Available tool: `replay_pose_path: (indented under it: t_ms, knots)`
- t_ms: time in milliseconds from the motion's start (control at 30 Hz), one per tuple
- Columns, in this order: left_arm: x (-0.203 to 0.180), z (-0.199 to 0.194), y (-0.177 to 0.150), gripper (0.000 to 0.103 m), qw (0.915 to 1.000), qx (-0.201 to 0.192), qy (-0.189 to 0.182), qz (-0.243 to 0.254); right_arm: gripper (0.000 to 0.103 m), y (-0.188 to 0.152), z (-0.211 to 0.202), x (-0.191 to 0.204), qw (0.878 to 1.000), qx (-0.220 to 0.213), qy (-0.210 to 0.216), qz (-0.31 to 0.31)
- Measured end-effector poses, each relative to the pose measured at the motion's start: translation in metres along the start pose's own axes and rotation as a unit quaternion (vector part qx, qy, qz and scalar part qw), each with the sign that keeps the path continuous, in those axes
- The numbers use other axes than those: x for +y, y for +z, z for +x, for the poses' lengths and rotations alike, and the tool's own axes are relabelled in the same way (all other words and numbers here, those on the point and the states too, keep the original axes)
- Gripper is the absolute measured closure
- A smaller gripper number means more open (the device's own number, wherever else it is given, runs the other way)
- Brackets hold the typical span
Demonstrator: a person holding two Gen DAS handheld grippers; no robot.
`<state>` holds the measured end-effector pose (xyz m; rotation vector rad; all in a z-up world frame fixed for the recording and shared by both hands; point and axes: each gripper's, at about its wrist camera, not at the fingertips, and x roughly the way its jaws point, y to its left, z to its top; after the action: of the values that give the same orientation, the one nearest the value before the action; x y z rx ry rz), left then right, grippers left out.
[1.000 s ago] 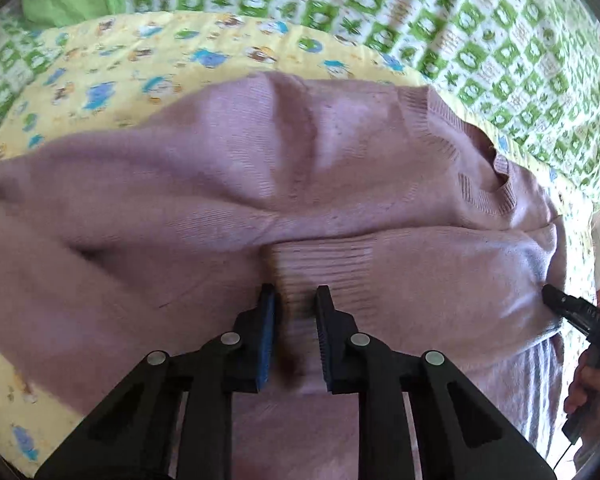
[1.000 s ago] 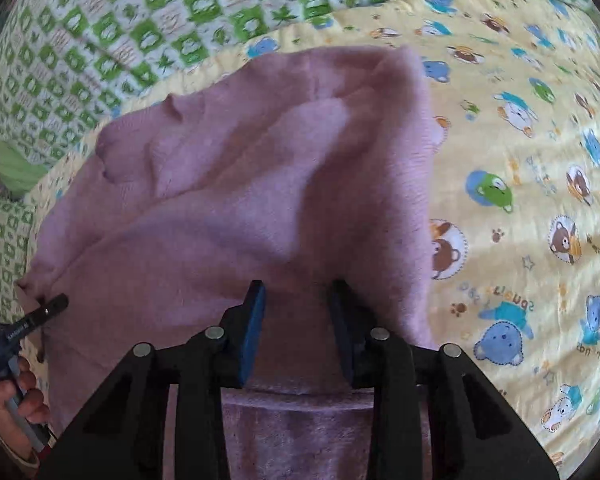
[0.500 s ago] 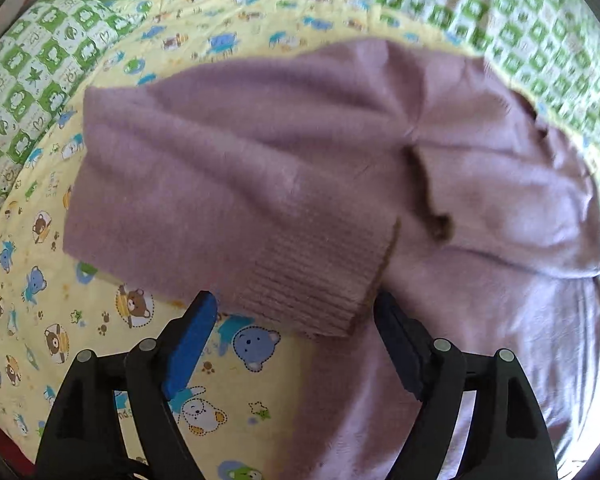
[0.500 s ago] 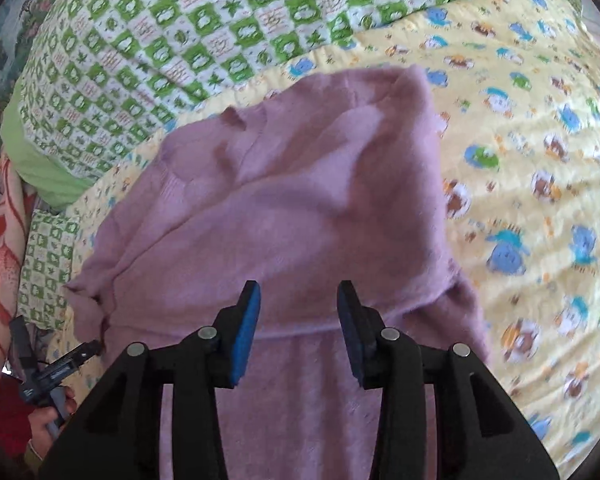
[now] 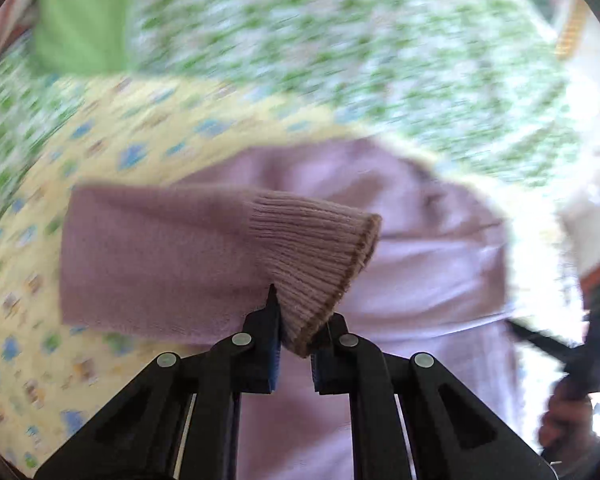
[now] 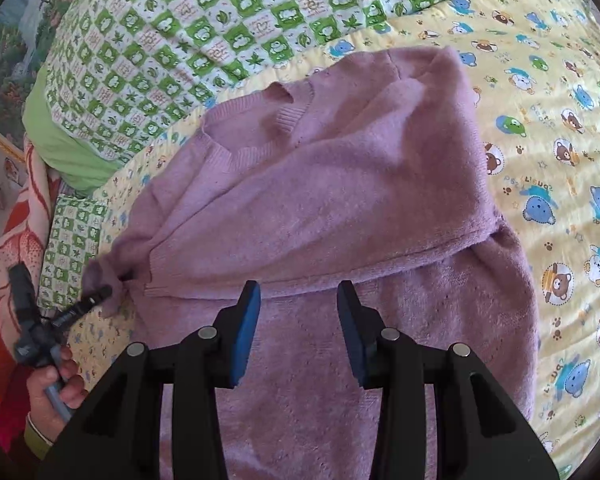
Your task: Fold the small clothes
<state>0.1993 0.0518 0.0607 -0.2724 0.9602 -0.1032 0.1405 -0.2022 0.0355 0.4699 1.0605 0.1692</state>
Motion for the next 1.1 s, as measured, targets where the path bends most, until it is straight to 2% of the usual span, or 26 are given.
replay_pose_path:
  t_ms: [67,167,233,267,400,500,533,567,700,767,867,933,1000,1033,1067,1100]
  knots:
    - [-0.042,0.001,0.011,0.093,0.9985,-0.007,-0.050,0.019,0.062,0.002,0.000,0.001,1.000,-0.002,0.003,-0.001]
    - [-0.108,0.020,0.021,0.093,0.9914,-0.001,-0.122,0.047,0.062,0.006,0.000,-0.003,1.000,-0.006,0.002,0.008]
    - [-0.141,0.039,0.021,0.092,0.9872,0.008,-0.142,0.071,0.062,0.008,-0.001,-0.007,1.000,-0.011,-0.003,0.015]
    - [-0.159,0.056,0.019,0.090,0.9835,0.028,-0.157,0.085,0.062,0.010,-0.003,-0.012,1.000,-0.014,-0.007,0.021]
    - [-0.178,0.096,0.003,0.085,0.9806,0.070,-0.133,0.126,0.062,0.013,-0.006,-0.032,0.998,-0.023,-0.025,0.045]
    - [-0.160,0.093,-0.012,0.077,0.9804,0.076,-0.127,0.130,0.062,0.014,-0.008,-0.048,0.997,-0.022,-0.036,0.060]
    - [-0.148,0.088,-0.016,0.069,0.9818,0.074,-0.118,0.129,0.062,0.015,-0.008,-0.051,0.997,-0.021,-0.037,0.062]
    - [-0.129,0.081,-0.021,0.063,0.9847,0.070,-0.102,0.123,0.062,0.016,-0.007,-0.053,0.997,-0.021,-0.038,0.062]
    - [-0.045,0.058,-0.035,0.059,0.9944,0.064,-0.035,0.076,0.062,0.022,0.002,-0.050,0.998,-0.017,-0.026,0.052]
    - [-0.001,0.049,-0.044,0.047,0.9966,0.066,0.011,0.048,0.062,0.027,0.012,-0.042,0.999,-0.011,-0.017,0.038]
    - [0.060,0.056,-0.056,0.045,0.9927,0.089,0.081,0.008,0.061,0.033,0.031,-0.033,1.000,-0.001,-0.020,0.016]
    - [0.086,0.060,-0.061,0.045,0.9909,0.096,0.094,-0.009,0.049,0.037,0.050,-0.033,0.998,0.021,-0.056,0.012]
    - [0.096,0.069,-0.061,0.045,0.9890,0.094,0.114,-0.014,0.046,0.041,0.073,-0.035,0.996,0.051,-0.069,0.022]
    - [0.098,0.074,-0.059,0.045,0.9888,0.093,0.117,-0.011,0.048,0.043,0.076,-0.033,0.997,0.046,-0.063,0.024]
    - [0.097,0.079,-0.057,0.045,0.9881,0.090,0.125,-0.006,0.054,0.048,0.078,-0.026,0.998,0.043,-0.043,0.018]
    - [0.095,0.083,-0.055,0.045,0.9875,0.089,0.130,-0.003,0.084,0.051,0.081,-0.020,0.998,0.049,-0.022,0.013]
